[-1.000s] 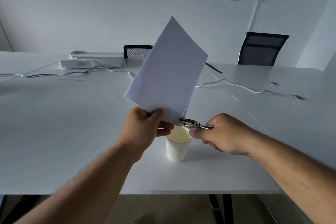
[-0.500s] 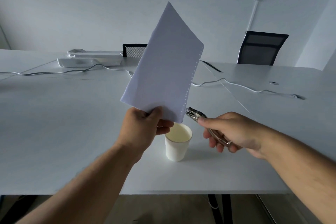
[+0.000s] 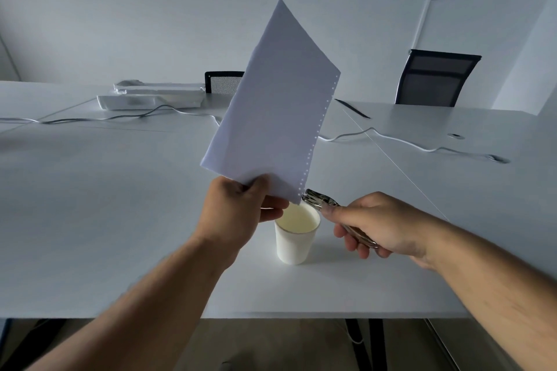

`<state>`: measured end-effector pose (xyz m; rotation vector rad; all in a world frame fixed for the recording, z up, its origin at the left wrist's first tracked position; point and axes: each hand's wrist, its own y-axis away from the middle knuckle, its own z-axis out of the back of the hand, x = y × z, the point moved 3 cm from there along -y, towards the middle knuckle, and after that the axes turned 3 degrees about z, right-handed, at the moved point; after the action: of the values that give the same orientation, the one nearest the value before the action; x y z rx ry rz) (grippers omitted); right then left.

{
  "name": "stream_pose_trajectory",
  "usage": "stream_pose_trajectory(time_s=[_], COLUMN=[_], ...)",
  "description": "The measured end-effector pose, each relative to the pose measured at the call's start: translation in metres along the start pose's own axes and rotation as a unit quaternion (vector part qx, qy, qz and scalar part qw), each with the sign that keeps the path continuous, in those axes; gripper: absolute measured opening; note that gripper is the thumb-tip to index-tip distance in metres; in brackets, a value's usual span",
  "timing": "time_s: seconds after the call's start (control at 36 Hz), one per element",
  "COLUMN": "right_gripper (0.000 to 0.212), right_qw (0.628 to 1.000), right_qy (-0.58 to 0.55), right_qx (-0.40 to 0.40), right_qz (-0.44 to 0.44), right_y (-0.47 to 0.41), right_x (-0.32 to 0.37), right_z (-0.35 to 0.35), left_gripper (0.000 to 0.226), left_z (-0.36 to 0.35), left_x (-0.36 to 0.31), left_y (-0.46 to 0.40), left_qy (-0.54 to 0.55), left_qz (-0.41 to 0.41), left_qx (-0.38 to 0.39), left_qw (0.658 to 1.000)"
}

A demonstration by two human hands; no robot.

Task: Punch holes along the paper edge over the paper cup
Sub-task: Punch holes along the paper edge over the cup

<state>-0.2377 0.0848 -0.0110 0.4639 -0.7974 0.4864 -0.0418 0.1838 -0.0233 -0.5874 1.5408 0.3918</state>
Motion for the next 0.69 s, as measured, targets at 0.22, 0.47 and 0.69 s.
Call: stream_pose_trajectory(time_s=[0.22,0.47,0.69], right_gripper=[0.057,0.055,0.055], right_qw=[1.0,1.0,1.0], right_qy=[0.009,0.01,0.011], right_qx=[-0.004,0.0,0.004], right_qz=[0.004,0.009,0.016], right_y=[-0.0006,-0.0005,-0.0003], right_x=[0.0003,-0.0002,0.0028], right_z=[-0.0007,-0.0029,-0.0036], left_gripper=[0.026,0.025,0.028], left_z=[0.002,0.0017,-0.0005], left_x=[0.0031,0.0032,0.0019], left_y=[-0.0015,-0.0013,0.0015], left_qy=[0.019,0.018,0.016], left_qz=[0.014,0.016,0.012], left_qx=[-0.012,-0.012,-0.004], left_qw=[1.0,1.0,1.0])
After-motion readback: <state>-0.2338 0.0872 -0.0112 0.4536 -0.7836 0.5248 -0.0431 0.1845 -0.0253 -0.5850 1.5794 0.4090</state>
